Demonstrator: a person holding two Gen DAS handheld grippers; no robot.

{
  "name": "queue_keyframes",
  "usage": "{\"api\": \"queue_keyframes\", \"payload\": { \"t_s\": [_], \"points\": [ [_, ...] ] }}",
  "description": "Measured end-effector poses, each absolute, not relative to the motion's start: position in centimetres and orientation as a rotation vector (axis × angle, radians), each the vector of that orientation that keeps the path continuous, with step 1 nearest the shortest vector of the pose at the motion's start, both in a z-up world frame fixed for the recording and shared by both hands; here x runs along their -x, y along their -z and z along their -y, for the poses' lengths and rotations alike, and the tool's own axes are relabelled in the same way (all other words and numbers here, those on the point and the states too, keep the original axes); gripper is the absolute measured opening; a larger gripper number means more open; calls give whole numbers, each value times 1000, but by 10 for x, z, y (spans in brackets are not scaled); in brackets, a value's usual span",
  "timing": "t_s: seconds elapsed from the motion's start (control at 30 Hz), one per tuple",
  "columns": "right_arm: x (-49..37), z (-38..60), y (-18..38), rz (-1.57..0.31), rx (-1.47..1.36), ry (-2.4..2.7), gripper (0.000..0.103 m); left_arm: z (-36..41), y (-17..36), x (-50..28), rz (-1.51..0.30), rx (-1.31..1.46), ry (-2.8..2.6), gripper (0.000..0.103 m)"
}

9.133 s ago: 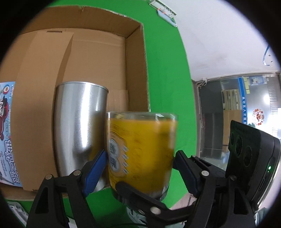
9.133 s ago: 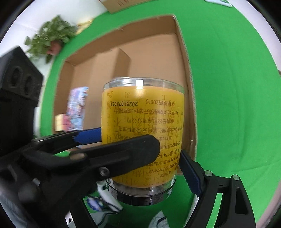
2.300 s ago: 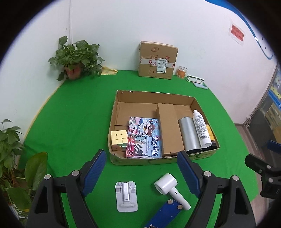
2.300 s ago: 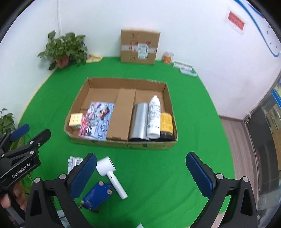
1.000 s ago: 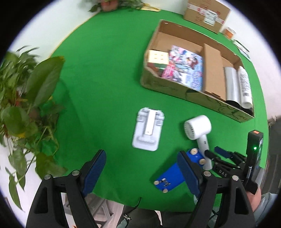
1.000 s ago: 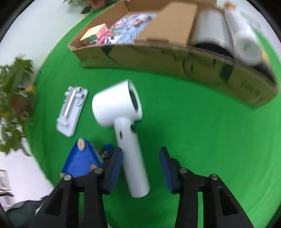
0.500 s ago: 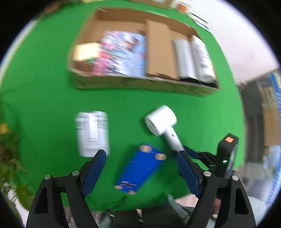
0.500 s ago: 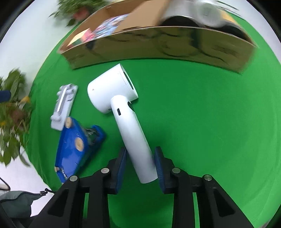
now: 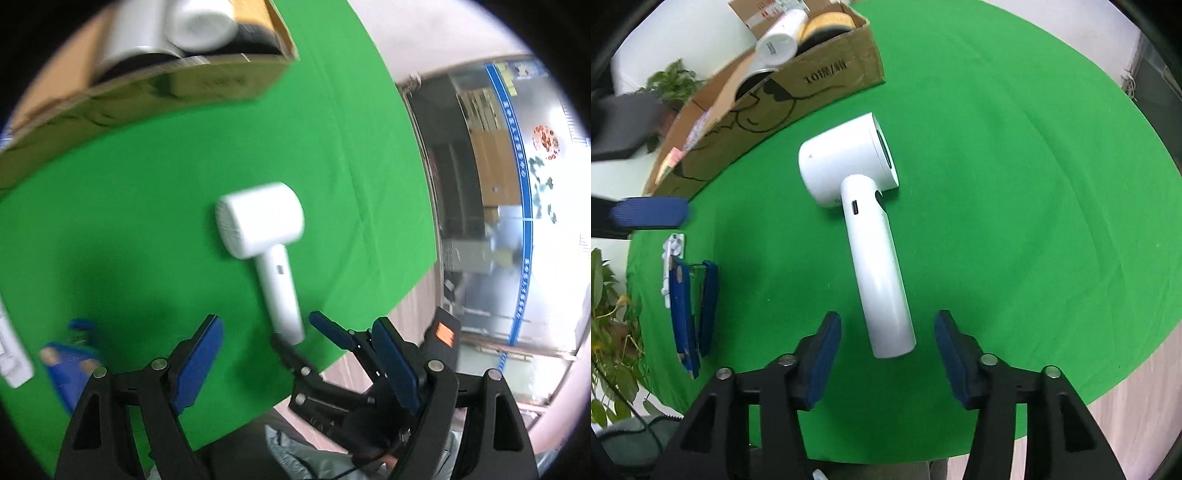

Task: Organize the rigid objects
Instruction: 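Move the right tool to the white hair dryer handle and grasp it, then lift the hair dryer and carry it over the box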

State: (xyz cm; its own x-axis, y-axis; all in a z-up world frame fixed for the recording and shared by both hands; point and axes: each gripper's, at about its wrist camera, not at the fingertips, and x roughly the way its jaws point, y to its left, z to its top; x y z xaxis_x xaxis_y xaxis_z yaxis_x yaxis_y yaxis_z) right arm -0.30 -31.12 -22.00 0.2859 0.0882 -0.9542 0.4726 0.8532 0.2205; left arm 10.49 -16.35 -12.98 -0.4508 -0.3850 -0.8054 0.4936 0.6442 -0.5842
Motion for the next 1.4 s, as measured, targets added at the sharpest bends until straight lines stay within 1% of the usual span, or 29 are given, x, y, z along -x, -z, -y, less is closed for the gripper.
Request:
{"api": "queue_keyframes", "payload": {
  "t_s": [0.1, 0.13, 0.17, 0.2, 0.27, 0.3, 0.37, 0.4, 0.43, 0.5, 0.6, 0.7, 0.83, 0.93, 0.97, 1.0, 1.17, 1.27, 1.37, 1.4],
  "points": [
    [11, 315, 212, -1214, -473, 244, 51, 172, 149, -103, -1807, -101, 954, 82],
    [10, 315, 211, -1198, -459, 220, 50, 174, 155, -103, -1818, -97, 935, 81],
    [9, 313, 211, -1178, -438, 188, 44, 174, 158, -102, -1822, -93, 927, 81],
    [7, 307, 210, -1162, -395, 170, 39, 175, 161, -102, -1824, -90, 918, 81],
    [3, 303, 212, -1157, -332, 176, 39, 178, 166, -101, -1829, -77, 895, 81],
    [2, 304, 216, -1160, -327, 181, 38, 179, 167, -102, -1831, -75, 888, 78],
    [1, 307, 221, -1166, -350, 168, 36, 181, 177, -103, -1857, -82, 836, 63],
    [-1, 307, 224, -1173, -346, 158, 33, 182, 182, -102, -1878, -82, 812, 50],
    [-3, 305, 226, -1182, -334, 148, 32, 184, 185, -102, -1895, -78, 798, 43],
    [-6, 303, 230, -1203, -323, 122, 24, 182, 193, -101, -1925, -71, 772, 38],
    [-6, 301, 231, -1211, -311, 124, 24, 179, 197, -100, -1949, -21, 776, 34],
    [-13, 301, 232, -1244, -302, 122, 24, 183, 197, -98, -1963, -21, 802, 24],
    [-32, 303, 232, -1292, -310, 115, 23, 188, 191, -109, -1952, -56, 819, 23],
    [-42, 306, 213, -1274, -302, 128, 23, 188, 172, -121, -1900, -48, 852, 23],
    [-47, 308, 202, -1255, -302, 130, 23, 188, 161, -126, -1870, -54, 865, 21],
    [-51, 309, 194, -1242, -298, 131, 23, 186, 150, -130, -1840, -54, 879, 1],
    [-88, 308, 140, -1133, -255, 109, 23, 175, 79, -160, -1682, 59, 1000, 0],
    [-119, 294, 113, -1089, -214, 74, 21, 147, 59, -189, -1621, 115, 948, 0],
    [-141, 281, 109, -1098, -185, 88, 22, 110, 60, -212, -1601, 151, 842, 1],
    [-146, 279, 109, -1094, -191, 95, 22, 104, 68, -214, -1618, 160, 818, 4]
  ]
}}
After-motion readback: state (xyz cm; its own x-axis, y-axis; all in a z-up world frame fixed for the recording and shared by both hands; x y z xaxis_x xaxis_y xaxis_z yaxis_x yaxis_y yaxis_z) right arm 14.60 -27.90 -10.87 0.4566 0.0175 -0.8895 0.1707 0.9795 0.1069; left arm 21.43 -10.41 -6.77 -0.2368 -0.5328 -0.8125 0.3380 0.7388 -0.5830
